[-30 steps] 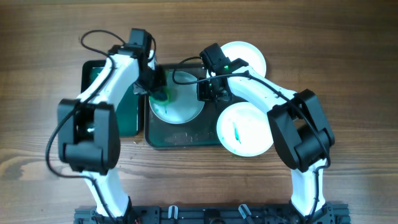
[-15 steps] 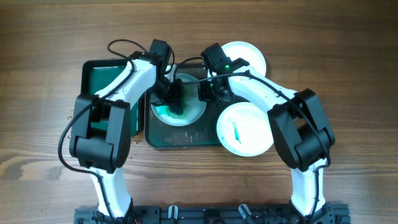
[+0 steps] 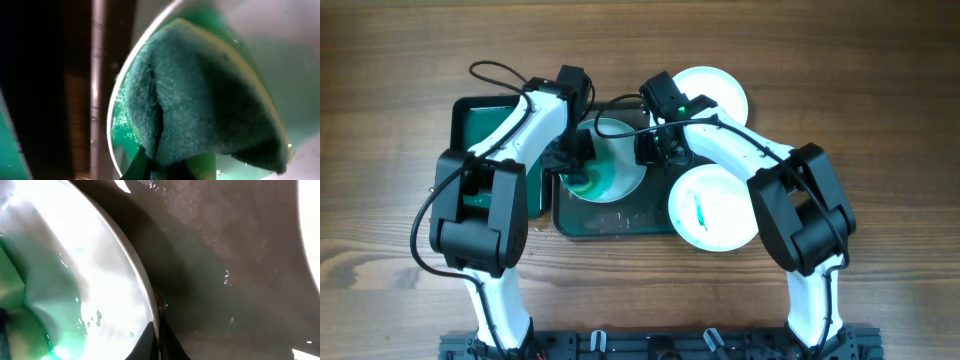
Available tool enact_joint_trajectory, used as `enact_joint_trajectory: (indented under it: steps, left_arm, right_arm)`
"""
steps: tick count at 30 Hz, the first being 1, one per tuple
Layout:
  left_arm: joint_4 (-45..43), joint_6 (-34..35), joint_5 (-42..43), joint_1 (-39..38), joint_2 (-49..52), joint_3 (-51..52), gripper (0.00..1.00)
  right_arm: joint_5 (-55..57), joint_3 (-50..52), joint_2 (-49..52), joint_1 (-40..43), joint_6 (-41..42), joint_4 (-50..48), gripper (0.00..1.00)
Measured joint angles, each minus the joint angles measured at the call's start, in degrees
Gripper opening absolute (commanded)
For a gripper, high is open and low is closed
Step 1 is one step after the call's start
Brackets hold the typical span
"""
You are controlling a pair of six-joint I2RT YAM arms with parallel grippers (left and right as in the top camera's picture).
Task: Clean dirty plates on tray and stack at the side
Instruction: 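Hold the left plate with the right gripper and scrub it with the sponge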
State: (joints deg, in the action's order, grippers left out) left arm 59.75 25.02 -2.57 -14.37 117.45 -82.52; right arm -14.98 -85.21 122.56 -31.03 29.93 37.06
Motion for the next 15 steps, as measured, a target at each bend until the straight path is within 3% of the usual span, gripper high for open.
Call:
enact_joint_trajectory:
  steps: [4,10,15]
  left_arm:
    - [-2.7,-3.3,3.5,0.2,0.0,0.0,0.04]
    - [-12.3,-15.1,21.7,1.1,0.4,0.0,0.04]
    - [-14.4,-14.8,19.6,0.8,0.7,0.0,0.04]
  right_arm:
    - [-0.1,0.0,0.0,0.0,0.0,0.1,0.04]
    - [-0.1,0.0,0.0,0.3,0.0,0.4,0.04]
    - [0.0,0.0,0.0,0.3,0.0,0.4,0.04]
